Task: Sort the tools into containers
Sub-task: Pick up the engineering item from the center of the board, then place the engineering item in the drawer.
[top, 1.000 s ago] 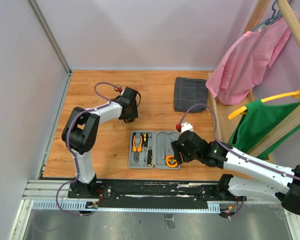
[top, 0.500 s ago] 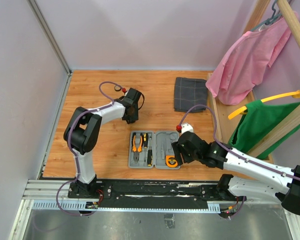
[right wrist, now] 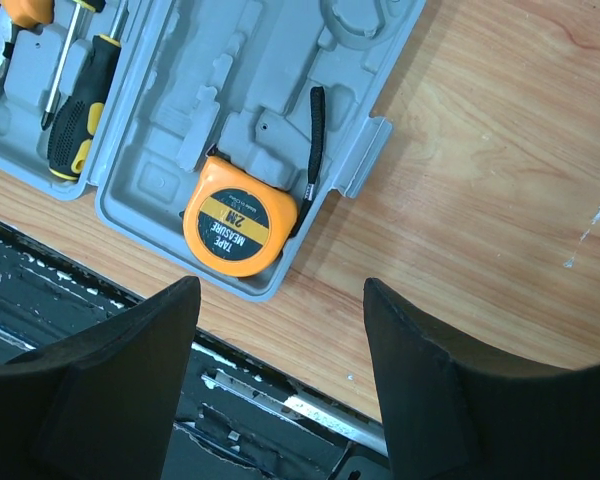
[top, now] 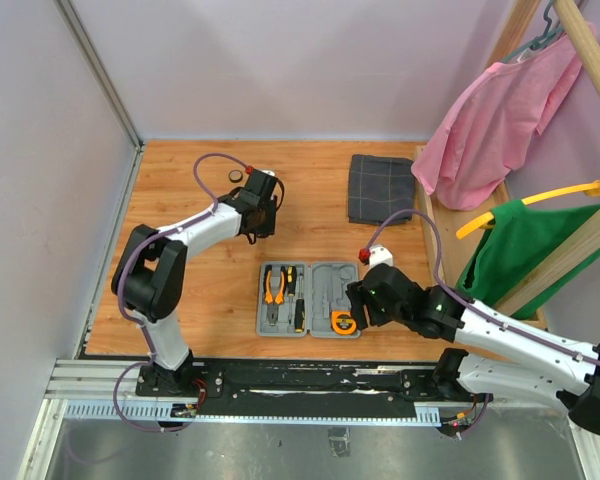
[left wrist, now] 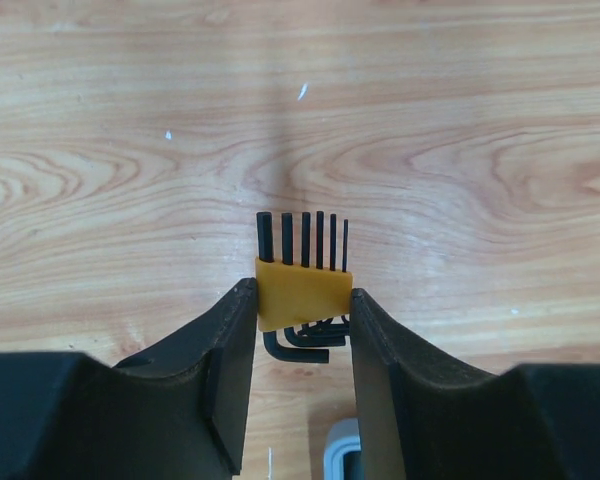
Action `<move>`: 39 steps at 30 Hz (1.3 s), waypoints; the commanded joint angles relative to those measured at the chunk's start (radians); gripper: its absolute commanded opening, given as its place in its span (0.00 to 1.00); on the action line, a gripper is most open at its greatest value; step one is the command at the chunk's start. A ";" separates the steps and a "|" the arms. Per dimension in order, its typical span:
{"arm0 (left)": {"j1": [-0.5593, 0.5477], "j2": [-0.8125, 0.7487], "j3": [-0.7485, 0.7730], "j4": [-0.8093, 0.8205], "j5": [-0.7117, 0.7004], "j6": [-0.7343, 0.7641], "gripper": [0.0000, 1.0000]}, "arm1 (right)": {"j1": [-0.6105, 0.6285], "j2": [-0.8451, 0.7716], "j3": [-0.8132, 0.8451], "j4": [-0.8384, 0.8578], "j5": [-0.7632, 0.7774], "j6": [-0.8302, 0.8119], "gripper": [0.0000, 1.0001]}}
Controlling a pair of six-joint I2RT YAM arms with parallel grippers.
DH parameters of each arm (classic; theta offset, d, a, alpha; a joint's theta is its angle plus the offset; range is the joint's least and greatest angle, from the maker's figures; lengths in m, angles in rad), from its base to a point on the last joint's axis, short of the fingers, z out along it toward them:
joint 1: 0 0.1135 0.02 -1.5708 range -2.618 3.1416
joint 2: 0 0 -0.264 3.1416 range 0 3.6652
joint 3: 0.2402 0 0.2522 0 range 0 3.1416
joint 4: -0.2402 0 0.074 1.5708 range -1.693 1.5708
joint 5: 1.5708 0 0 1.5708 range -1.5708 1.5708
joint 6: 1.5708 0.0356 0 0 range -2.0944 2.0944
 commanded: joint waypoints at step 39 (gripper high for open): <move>-0.407 -0.124 -0.127 0.202 0.427 0.566 0.38 | -0.017 -0.552 -0.100 -0.144 0.302 0.113 0.71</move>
